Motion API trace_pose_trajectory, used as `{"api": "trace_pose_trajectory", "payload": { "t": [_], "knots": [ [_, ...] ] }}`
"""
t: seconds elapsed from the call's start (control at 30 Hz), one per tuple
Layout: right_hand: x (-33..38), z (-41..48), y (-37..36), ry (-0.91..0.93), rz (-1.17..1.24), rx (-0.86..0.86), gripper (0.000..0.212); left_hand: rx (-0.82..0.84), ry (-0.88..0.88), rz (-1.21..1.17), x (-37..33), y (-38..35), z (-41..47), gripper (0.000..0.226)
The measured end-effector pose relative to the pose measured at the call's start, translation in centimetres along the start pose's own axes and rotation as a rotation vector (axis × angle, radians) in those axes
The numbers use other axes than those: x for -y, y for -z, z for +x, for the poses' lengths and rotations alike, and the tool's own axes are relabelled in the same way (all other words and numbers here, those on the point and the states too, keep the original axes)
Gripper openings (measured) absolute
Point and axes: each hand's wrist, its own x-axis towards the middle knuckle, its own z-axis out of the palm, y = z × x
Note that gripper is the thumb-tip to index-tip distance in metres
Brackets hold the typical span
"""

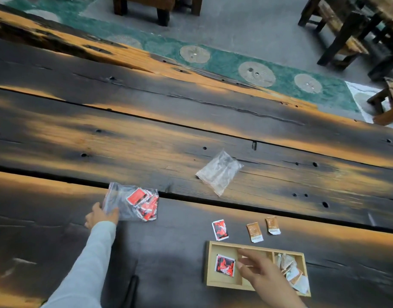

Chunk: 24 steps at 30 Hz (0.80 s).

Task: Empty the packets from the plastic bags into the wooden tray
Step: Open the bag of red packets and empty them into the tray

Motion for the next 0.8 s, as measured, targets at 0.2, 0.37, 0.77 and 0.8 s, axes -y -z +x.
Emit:
{"api": "trace_pose_trajectory", "payload": {
  "t": [0.2,0.37,0.77,0.8],
  "knots": [
    [0.9,0.2,-0.7,0.016,-0.054,0.037,0.029,0.131,0.053,-0.154,-0.1,1.0,2.5,0.039],
    [1.9,0.6,-1.5,0.035,-0.103,0.073,0.034,0.067,0.014,-0.060,-0.8,1.5,2.1,0.034],
    [1.9,1.1,-0.9,0.079,-0.208,0.119,0.038,0.096,0.045,-0.058,-1.6,1.1,1.7,0.026],
    [1.6,1.1,-0.8,0.078,-0.207,0.118,0.038,0.083,0.033,-0.050,-1.9,1.1,1.4,0.022]
  ]
}}
